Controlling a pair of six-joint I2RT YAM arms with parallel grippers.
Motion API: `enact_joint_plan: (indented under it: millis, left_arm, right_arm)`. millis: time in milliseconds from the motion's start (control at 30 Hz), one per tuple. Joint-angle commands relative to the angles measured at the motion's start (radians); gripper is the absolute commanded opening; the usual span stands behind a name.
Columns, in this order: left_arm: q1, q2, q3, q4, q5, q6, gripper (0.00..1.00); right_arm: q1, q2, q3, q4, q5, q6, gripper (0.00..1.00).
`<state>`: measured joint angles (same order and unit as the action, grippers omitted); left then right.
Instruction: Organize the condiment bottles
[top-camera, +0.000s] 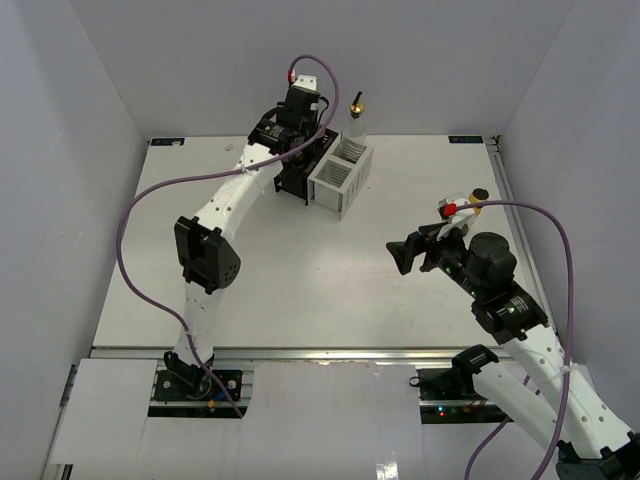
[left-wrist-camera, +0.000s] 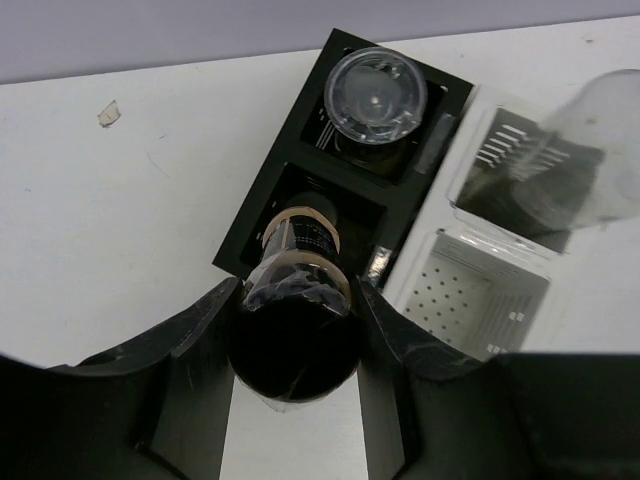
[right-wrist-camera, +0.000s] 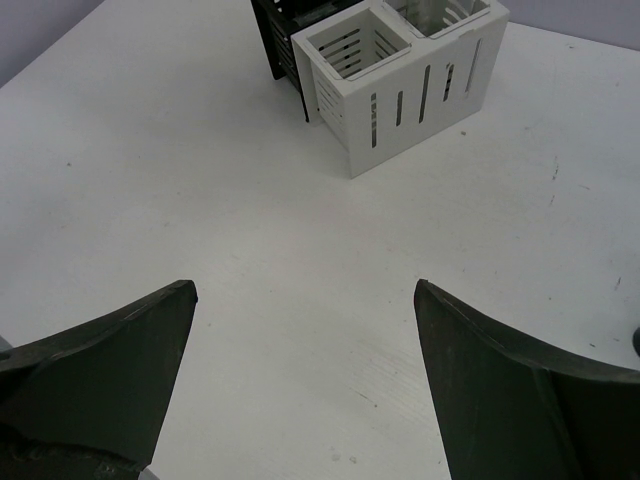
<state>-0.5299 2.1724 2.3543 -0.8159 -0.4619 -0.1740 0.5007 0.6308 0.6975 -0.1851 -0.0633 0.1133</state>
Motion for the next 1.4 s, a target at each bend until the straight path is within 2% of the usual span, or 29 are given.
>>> enact_joint_plan:
  millis: [0, 367, 733, 1033, 1167, 1233, 1367]
  left_arm:
    - [0.040, -0.042, -0.009, 0.077, 0.025, 0.027, 0.00]
    - [0.053, -0.049, -0.133, 0.138, 0.048, 0.019, 0.00]
    - [0.053, -0.036, -0.124, 0.084, 0.095, 0.019, 0.00]
    - [0.053, -0.017, -0.095, 0.082, 0.041, 0.052, 0.00]
    - [0.053, 0.006, -0.083, 0.083, 0.050, 0.057, 0.09]
    - [0.053, 0.015, -0.090, 0.094, 0.057, 0.055, 0.21]
    - [0.053, 0.032, -0.090, 0.106, 0.057, 0.057, 0.37]
  right_arm:
    - [0.004, -0.035, 0.023, 0.035, -0.016, -0.015, 0.96]
    - [0.003, -0.028, 0.013, 0.041, -0.015, -0.015, 0.96]
    - [0.004, -0.025, 0.003, 0.046, -0.009, -0.015, 0.96]
    - [0.004, -0.027, 0.000, 0.044, -0.009, -0.016, 0.96]
    - [0.003, -0.034, 0.002, 0.041, -0.004, -0.015, 0.96]
    - [0.004, -0.037, 0.003, 0.037, -0.002, -0.015, 0.96]
    - [0.004, -0.039, 0.005, 0.036, 0.000, -0.016, 0.96]
